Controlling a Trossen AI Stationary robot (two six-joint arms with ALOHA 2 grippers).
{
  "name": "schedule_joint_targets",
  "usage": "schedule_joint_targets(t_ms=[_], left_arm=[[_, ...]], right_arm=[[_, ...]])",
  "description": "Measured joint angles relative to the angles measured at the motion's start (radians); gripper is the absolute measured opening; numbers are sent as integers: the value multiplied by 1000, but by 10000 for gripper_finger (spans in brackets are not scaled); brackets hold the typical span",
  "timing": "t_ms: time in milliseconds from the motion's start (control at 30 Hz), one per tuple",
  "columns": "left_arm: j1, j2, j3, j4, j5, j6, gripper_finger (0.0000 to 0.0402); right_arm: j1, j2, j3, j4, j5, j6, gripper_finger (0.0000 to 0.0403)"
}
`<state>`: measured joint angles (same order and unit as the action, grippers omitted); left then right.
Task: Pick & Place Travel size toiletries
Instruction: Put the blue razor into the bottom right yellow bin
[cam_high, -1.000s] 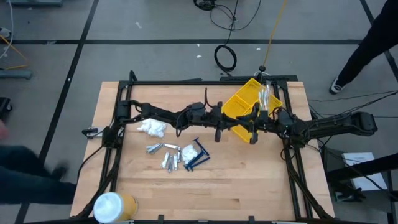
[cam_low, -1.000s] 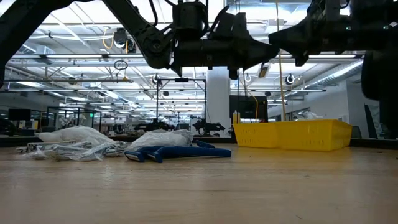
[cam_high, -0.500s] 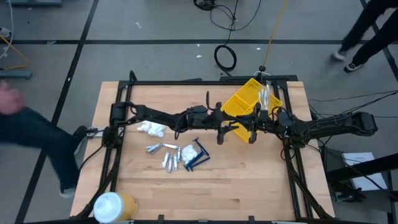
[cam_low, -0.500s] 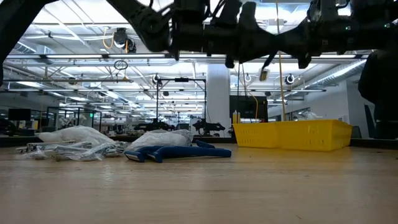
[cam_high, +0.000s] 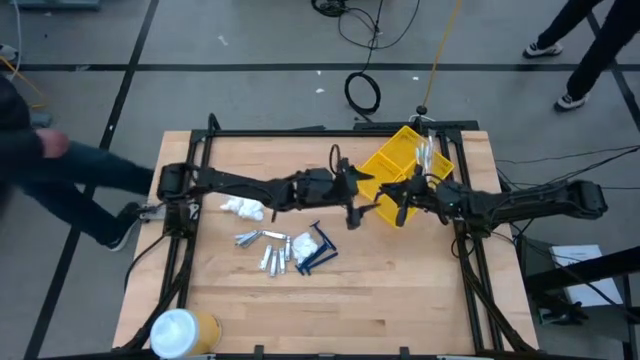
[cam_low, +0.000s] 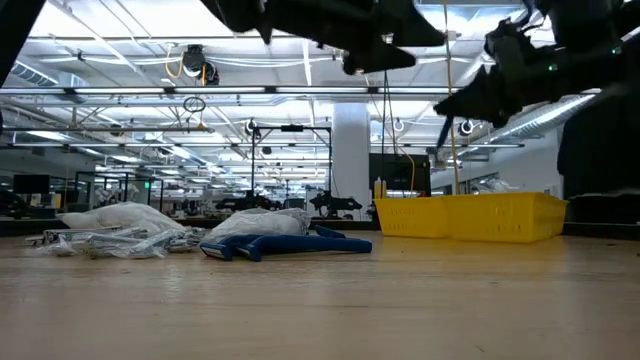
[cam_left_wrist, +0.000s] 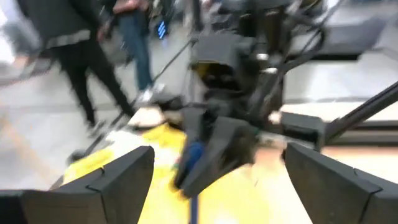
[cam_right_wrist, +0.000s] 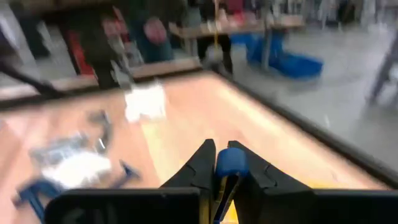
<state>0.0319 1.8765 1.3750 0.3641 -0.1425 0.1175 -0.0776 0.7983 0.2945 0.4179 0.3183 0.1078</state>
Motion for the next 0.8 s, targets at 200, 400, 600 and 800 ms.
schedule_joint_targets(t_ms=[200,400,600,800], left_arm=[[40,-166,-27,-224,-46,-66,360],[77,-236,-179,-217,-64,-124,360],[106,-216,-330,-155,-131,-230,360],[119,-216,-423,-77,-132,-278,360]], right_arm=[[1,-46,168,-362,-3,45,19],[0,-52,280,-697,3,197,19],[1,-48,276,-922,116,414,19],[1,-47,198,-849,132,512,39]])
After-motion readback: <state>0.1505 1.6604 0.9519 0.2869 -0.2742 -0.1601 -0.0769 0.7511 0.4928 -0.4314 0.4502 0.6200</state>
